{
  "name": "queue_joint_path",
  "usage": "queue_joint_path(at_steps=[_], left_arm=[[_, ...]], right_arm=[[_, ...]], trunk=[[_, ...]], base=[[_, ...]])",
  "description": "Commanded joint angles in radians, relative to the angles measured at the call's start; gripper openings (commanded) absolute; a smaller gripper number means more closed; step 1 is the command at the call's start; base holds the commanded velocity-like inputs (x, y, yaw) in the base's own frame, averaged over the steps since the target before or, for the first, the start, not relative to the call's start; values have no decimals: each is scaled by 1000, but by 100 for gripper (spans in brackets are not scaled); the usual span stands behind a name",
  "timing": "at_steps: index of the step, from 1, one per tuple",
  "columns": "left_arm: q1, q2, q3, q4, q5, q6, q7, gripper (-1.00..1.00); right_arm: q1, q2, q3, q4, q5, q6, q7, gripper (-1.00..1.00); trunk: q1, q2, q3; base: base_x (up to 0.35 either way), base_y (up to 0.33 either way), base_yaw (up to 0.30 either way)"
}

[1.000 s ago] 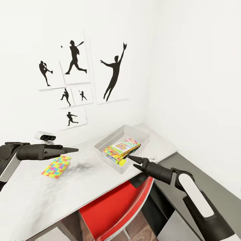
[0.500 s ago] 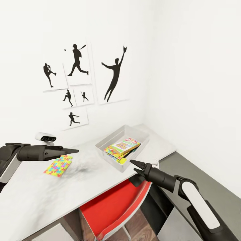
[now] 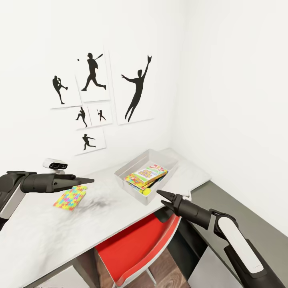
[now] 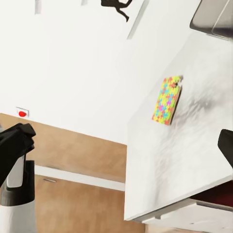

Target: Put all the toys in the child's room - the three board games (two on the bed and one on the table), the two jigsaw puzzles on the table, and the tennis ball on the table - inside the toy box on the table in the child's room.

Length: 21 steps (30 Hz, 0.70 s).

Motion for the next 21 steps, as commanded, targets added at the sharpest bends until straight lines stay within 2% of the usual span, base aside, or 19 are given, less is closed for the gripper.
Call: queue_joint_path(at_steps=[1,6,15,21], left_arm=[[-1,1,-2,0,1,11,-4,100],[-1,1,-2,1,2,11,-4,100],[-1,1,-2,1,5,11,-4,100],[0,1,-2,1,5,11,-4,100]], right_arm=[[-1,-1,0,1,5,1,5,100],[-1,-1,0,8,5,-13,2,100],[-1,1,-11,14,5,-34,-1,100],[-1,1,-13,15,5,-36,-2,100]], trunk=[[0,-2,-2],[0,-2,-2],[0,-2,-2],[0,-2,-2]], base=[[-105,17,0],[-123,58,12],[-23,14,223],[-1,1,56]])
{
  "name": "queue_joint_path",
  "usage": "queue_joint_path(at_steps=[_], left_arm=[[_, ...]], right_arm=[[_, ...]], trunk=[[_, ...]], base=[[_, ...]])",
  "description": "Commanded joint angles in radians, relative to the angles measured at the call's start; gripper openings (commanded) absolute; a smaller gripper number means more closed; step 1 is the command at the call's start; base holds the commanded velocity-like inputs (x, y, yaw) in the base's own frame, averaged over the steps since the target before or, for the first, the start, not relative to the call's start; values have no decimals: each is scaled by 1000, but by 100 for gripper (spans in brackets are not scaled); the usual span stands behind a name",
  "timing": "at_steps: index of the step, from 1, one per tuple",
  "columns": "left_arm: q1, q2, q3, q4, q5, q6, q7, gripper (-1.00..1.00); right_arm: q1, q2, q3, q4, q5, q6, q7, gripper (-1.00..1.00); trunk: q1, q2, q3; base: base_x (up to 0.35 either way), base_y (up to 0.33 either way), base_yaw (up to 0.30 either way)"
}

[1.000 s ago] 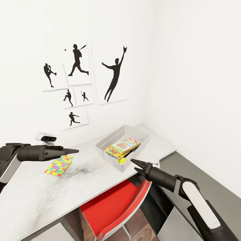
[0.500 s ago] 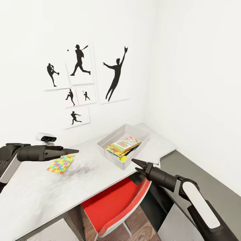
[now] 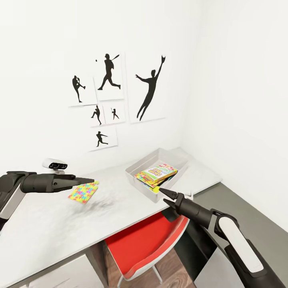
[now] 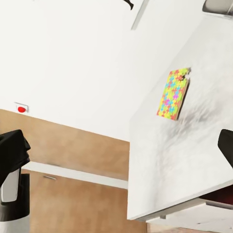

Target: Put all the toys in the child's room - the three board games (two on the bed and one on the table), the two jigsaw puzzles on the table, and the tennis ball on the table - inside the toy box on the table in the child's room.

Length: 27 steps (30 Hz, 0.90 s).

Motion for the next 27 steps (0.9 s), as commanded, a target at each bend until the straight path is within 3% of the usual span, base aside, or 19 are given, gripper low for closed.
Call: queue_joint_path(at_steps=[1,12,27], left_arm=[[-1,1,-2,0,0,11,-4,100],[-1,1,-2,1,-1,11,-4,100],[-1,1,-2,0,0,11,-4,100]], right_arm=[[-1,-1,0,0,3,2,4,100],[-1,0,-14,22,3,1,5,100],[-1,2,-14,23,5,-3,1,100]], trunk=[[1,-2,-2],[1,-2,-3],[1,-2,-14]], base=[[0,0,8],[-29,0,20],[-167,67,231]])
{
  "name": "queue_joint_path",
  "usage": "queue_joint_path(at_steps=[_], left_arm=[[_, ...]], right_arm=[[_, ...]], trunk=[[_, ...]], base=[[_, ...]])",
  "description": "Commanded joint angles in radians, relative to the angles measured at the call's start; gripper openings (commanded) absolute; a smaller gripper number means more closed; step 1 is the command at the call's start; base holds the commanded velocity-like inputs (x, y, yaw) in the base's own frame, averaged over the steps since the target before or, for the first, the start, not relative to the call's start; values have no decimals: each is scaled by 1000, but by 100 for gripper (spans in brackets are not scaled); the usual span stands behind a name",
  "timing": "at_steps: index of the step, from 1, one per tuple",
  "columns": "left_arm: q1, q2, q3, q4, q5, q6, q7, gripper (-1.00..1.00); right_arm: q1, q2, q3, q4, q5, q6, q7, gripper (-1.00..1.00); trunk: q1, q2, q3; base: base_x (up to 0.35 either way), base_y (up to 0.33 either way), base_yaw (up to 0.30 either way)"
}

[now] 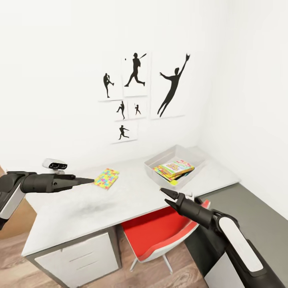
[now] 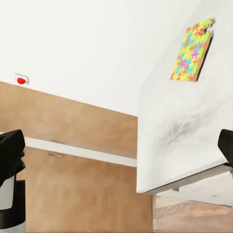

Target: Put all the toys in the child's room - the three board games (two on the bed and one on the table), the two jigsaw puzzles on the table, and the tennis ball on the table - inside the toy box on the table in the child's room.

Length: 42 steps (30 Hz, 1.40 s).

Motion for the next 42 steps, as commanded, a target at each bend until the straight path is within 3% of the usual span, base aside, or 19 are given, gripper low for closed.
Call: queue_joint_path(at_steps=[1,12,27,42], left_arm=[[-2,1,-2,1,1,11,-4,100],[-2,1,-2,1,1,11,-4,100],[-2,1,-2,1,1,11,-4,100],[-2,1,-2,1,1,11,-4,100]], right_arm=[[-1,-1,0,0,4,-2,4,100],[-1,9,1,0,90,-19,5,100],[-1,10,1,0,98,-19,6,100],[-1,9,0,0,98,-19,6,100]], trunk=[[0,-2,-3],[0,-2,-4],[0,-2,-4],[0,-2,4]], base=[[-175,82,272],[-162,99,279],[-57,141,286],[179,185,275]])
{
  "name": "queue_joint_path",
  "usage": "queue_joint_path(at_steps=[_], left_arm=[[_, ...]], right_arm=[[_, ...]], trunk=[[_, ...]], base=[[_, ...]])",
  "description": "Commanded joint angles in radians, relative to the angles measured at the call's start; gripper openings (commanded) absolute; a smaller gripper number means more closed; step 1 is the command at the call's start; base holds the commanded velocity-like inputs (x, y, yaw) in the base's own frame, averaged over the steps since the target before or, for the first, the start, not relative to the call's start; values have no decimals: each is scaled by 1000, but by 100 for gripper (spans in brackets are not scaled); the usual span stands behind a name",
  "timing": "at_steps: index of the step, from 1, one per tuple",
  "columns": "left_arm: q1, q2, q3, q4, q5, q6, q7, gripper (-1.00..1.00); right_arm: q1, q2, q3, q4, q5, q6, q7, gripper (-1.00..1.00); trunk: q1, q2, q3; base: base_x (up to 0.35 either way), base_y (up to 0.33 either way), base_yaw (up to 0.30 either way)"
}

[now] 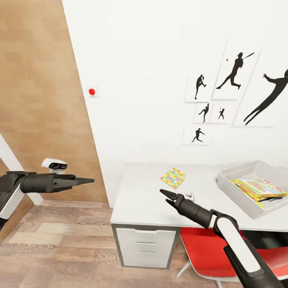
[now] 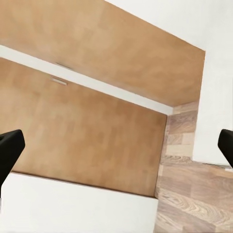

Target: Put all the toys in the child's room - the three board games (two on the bed and one on the table), the two jigsaw puzzles on the table, and the tennis ball on the table - inside the toy box on the table in the child's room.

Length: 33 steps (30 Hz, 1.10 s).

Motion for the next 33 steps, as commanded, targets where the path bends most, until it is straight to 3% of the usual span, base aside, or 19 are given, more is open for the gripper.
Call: queue_joint_path(at_steps=[1,8,20,27,33], left_arm=[[-2,1,-3,1,0,11,-4,100],[-2,1,-3,1,0,11,-4,100],[-2,1,-3,1,0,11,-4,100],[-2,1,-2,1,-2,11,-4,100],[-2,1,-2,1,-3,11,-4,100]], right_arm=[[-1,-1,0,0,3,2,3,100],[-1,-1,-1,0,3,2,5,100],[-1,-4,-1,0,3,-9,8,100],[-1,-9,-1,11,2,-32,13,100],[-1,-10,-1,25,1,-34,14,100]], trunk=[[1,-2,-1],[1,-2,7],[1,-2,24],[1,-2,35],[1,-2,43]], base=[[97,52,239],[41,14,222],[212,1,152],[44,-12,38],[35,-153,-147]])
